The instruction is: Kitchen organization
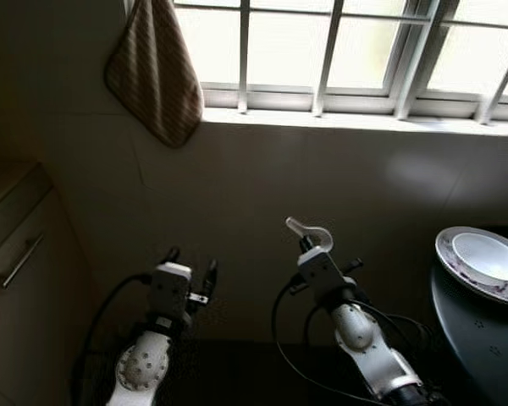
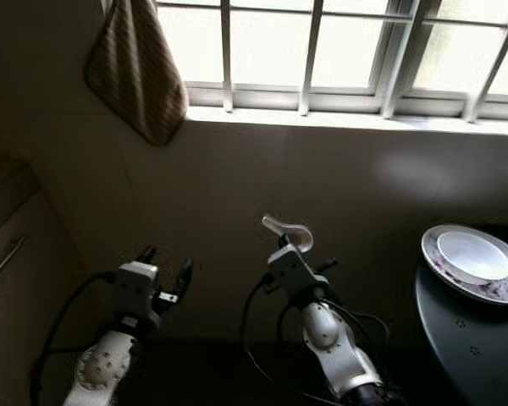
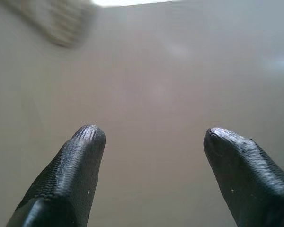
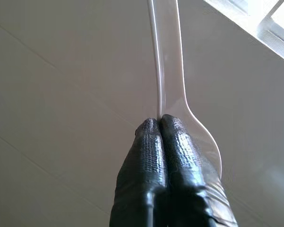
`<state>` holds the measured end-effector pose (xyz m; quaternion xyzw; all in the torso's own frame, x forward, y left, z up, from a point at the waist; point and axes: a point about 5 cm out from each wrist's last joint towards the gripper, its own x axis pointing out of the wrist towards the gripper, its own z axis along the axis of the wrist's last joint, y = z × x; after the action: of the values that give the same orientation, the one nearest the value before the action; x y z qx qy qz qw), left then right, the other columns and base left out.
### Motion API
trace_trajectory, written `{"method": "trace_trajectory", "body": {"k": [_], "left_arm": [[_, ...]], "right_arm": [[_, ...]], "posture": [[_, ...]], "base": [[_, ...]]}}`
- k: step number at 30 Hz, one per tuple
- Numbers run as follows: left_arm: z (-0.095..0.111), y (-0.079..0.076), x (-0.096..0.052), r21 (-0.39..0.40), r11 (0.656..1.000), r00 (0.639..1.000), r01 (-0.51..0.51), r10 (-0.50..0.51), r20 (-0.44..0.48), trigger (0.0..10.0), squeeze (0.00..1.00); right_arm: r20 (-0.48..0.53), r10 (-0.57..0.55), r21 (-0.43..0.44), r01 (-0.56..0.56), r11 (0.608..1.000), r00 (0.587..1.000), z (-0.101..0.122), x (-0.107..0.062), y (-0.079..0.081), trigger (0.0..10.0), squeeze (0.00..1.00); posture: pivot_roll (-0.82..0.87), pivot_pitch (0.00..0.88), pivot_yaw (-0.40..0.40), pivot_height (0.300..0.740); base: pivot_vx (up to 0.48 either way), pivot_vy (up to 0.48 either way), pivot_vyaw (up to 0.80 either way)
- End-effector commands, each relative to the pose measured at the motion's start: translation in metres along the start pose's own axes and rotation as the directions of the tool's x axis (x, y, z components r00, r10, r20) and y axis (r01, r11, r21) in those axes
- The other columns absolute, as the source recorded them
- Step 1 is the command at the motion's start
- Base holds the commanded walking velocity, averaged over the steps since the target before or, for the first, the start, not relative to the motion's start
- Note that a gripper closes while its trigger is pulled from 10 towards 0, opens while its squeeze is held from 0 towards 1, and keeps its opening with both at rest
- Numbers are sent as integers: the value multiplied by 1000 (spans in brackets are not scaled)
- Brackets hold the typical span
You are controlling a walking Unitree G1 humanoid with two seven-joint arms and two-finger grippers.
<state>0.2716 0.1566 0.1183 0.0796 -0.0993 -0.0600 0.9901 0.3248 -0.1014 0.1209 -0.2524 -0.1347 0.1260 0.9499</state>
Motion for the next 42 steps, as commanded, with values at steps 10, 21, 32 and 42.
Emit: {"method": "trace_trajectory", "body": {"k": [10,21,32,42], "left_arm": [[27,5,11,34,998,995,-53,49,92,10000,0],[43,10,13,26,995,986,-98,93,136,10000,0],[60,13,19,21,993,976,-118,112,189,10000,0],[79,13,24,31,993,962,-116,105,251,10000,0]], "right_arm": [[84,-56,-10,57,998,995,21,12,-20,0,0],[137,-55,6,54,999,989,35,18,-23,0,0],[180,-71,16,70,997,981,49,29,-31,0,0],[253,-76,36,70,997,965,71,41,-37,0,0]], "posture": [[0,0,-39,736],[4,0,-42,736],[5,0,-43,736],[9,0,-46,736]], "base": [[0,0,800],[187,0,800],[390,0,800],[418,0,800]]}}
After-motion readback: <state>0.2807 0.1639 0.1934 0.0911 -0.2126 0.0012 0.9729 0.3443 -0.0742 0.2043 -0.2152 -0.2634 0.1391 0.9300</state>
